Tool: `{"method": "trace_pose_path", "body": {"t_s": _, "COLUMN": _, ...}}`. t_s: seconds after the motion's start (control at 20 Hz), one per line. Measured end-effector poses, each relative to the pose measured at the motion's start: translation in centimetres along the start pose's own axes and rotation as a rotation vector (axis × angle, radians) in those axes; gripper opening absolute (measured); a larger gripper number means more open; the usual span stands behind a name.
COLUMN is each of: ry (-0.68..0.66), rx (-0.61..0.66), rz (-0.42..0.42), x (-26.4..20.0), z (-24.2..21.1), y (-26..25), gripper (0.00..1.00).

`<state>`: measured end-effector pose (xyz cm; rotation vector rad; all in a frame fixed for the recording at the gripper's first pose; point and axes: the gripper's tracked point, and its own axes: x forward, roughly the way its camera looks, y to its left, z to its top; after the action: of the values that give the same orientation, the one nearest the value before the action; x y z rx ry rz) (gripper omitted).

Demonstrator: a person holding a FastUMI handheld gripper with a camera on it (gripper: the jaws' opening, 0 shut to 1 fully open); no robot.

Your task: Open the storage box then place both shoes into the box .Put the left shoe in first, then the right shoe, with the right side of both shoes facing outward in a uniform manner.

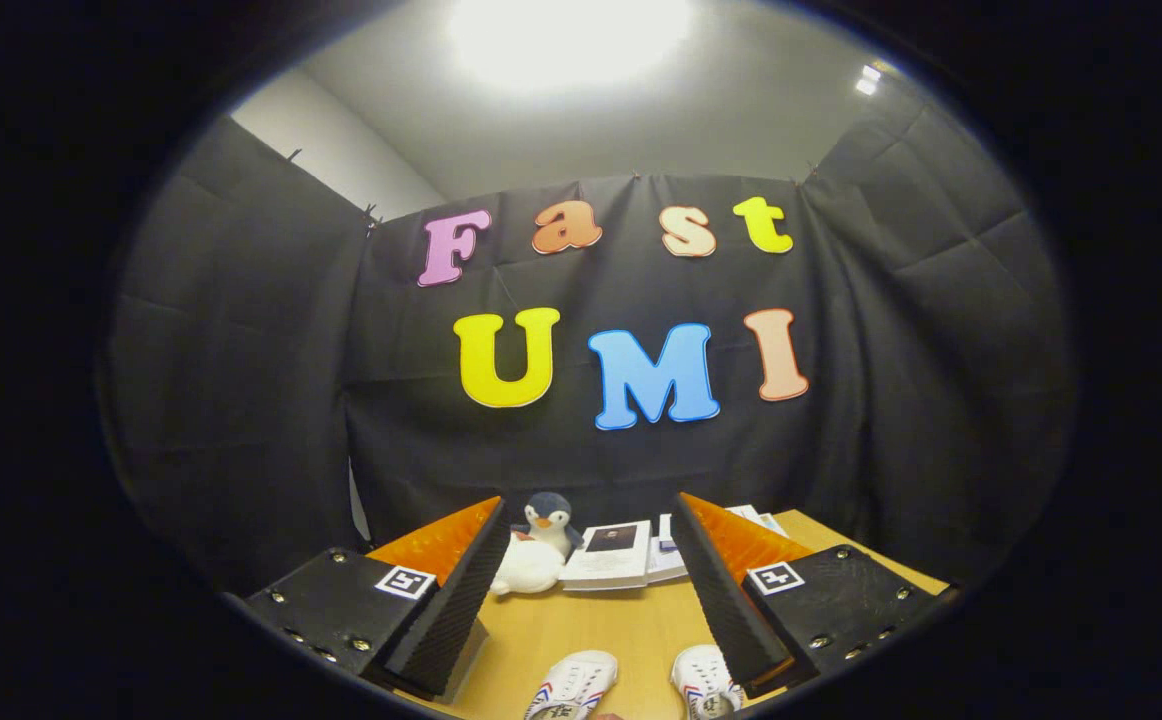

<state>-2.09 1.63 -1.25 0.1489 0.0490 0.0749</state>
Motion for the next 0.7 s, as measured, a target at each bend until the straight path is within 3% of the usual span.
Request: {"method": "trace_pose_path", "body": {"t_s": 0.7, "ry": 0.255, "rx": 0.545, "rz": 0.18, "x": -0.5, "z": -7.9, "y": 5.7, "gripper": 0.98}}
